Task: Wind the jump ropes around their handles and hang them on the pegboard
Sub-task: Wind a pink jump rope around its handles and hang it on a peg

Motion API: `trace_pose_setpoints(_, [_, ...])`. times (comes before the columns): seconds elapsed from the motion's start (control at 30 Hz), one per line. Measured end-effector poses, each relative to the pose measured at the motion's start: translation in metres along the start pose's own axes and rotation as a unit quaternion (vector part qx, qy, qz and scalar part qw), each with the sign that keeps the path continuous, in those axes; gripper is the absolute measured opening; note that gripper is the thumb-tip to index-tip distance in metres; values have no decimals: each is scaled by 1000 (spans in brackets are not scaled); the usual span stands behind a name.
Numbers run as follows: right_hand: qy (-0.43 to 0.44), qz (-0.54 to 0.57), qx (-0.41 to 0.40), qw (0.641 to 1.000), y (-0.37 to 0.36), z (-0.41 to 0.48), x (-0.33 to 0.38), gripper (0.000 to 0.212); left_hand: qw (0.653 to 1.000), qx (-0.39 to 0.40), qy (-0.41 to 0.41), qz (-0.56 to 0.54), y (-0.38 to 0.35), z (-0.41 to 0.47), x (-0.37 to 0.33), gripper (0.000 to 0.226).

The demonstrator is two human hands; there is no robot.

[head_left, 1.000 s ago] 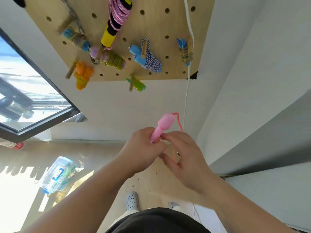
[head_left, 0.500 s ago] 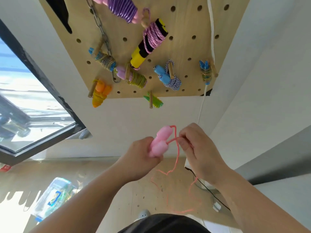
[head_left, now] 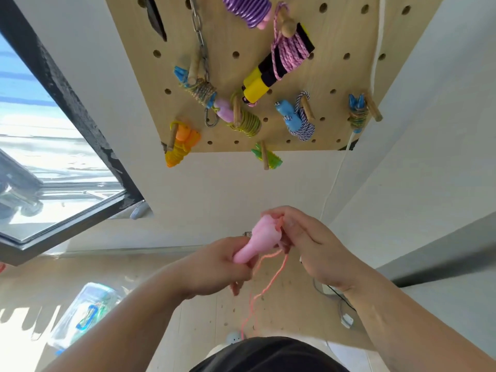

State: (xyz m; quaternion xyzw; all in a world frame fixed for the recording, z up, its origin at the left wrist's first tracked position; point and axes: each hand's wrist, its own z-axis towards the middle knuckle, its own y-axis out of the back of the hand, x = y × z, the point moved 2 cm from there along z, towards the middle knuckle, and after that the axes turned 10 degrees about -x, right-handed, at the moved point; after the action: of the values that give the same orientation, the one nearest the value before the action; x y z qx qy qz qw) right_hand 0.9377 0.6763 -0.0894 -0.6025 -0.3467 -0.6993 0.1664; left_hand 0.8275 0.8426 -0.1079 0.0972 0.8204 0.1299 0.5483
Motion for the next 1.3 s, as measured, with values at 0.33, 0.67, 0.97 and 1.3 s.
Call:
trace_pose_setpoints(0.33, [48,-75,-81,993,-26,24,21,26,972,-79,7,-219,-1,-2,2,15])
trace_pose_setpoints(0.67, [-63,-210,-28,975,-31,38,0,26,900,-210,63,-378,12,24,17,26])
trace_pose_setpoints(0.97, [157,-467,8,870,-46,31,10,32,827,-293,132,-461,2,55,-19,55])
trace_pose_setpoints(1.3, [143,-285,-24,948,1,41,4,48,768,-334,35,-545,-4,72,-62,14])
